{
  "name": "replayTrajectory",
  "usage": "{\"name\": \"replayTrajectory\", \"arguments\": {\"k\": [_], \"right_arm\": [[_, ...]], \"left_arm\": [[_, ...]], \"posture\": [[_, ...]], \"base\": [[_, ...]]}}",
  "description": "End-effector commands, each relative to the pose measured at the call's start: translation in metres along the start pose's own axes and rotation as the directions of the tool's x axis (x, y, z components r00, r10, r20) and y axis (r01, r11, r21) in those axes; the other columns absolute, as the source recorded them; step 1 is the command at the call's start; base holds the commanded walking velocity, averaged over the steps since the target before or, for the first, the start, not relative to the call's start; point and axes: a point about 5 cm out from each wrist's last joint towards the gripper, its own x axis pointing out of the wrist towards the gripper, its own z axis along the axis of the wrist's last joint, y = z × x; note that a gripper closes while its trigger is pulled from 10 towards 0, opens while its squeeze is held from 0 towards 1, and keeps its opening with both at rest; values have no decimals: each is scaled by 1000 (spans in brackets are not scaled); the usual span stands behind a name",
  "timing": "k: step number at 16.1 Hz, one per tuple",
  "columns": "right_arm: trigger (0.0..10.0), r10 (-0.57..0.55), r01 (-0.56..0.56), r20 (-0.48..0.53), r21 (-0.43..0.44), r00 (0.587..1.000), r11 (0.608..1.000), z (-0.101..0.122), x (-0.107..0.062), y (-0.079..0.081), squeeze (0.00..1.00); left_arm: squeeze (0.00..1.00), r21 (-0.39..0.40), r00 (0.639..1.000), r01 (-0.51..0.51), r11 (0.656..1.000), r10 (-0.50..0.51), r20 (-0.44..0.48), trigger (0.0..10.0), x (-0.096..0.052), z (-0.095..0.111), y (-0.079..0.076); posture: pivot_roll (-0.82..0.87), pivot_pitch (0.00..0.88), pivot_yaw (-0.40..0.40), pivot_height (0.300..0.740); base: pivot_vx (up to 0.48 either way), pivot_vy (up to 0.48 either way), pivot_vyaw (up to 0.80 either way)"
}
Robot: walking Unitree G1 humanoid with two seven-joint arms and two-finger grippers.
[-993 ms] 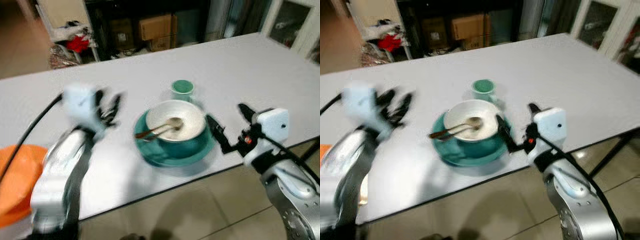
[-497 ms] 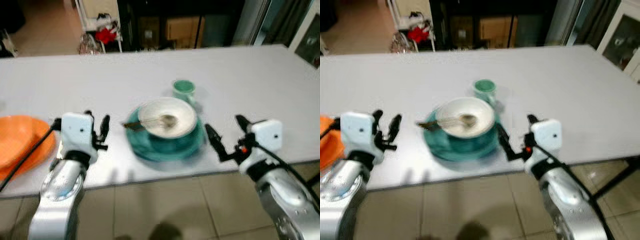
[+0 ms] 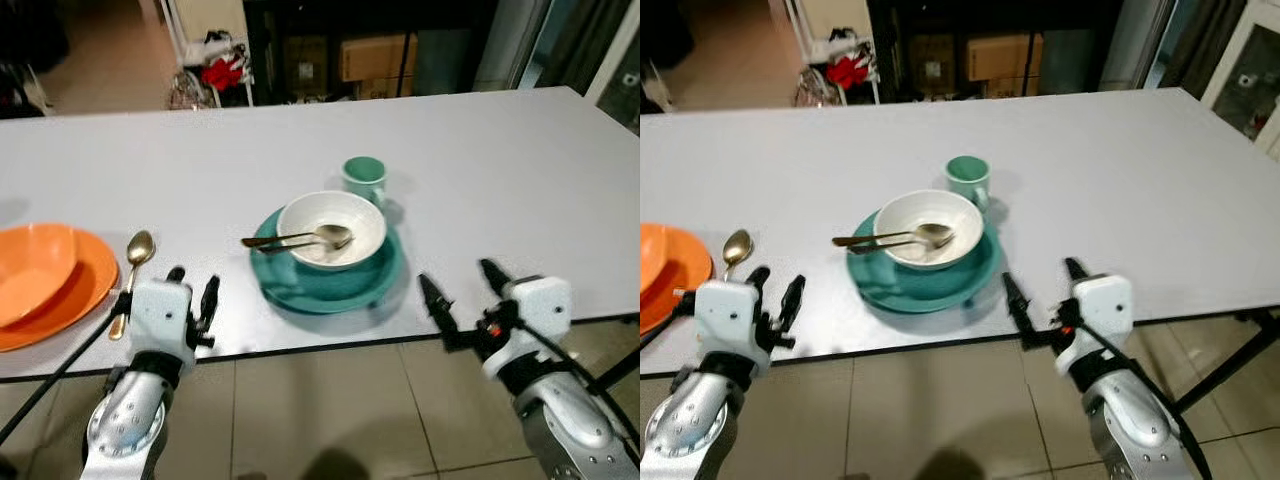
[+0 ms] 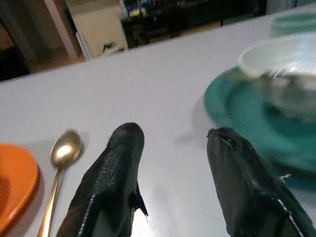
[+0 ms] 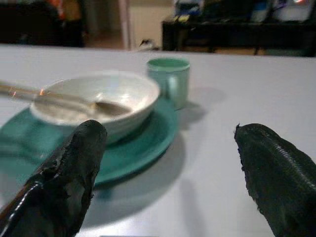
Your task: Setting the table
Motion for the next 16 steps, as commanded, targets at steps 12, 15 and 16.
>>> {"name": "replayTrajectory", "arguments": {"k": [12,15,16], "right_arm": [[10000,28,-29,-6,-14,1000,999,-3,2,-1,0],[10000,28,-29,-6,-14,1000,999,-3,2,-1,0],[10000,28,-29,-6,-14,1000,999,-3,2,-1,0]], "left_arm": [[31,-14,1000,-21,1000,21,19,10000,0,1,4],[31,-14,1000,-21,1000,21,19,10000,0,1,4],[31,-14,1000,-21,1000,21,19,10000,0,1,4]], "posture": [[-7,0,40,740],[-7,0,40,740],[-7,0,40,740]], "base": [[0,0,0],[0,0,0],[0,0,0]]}}
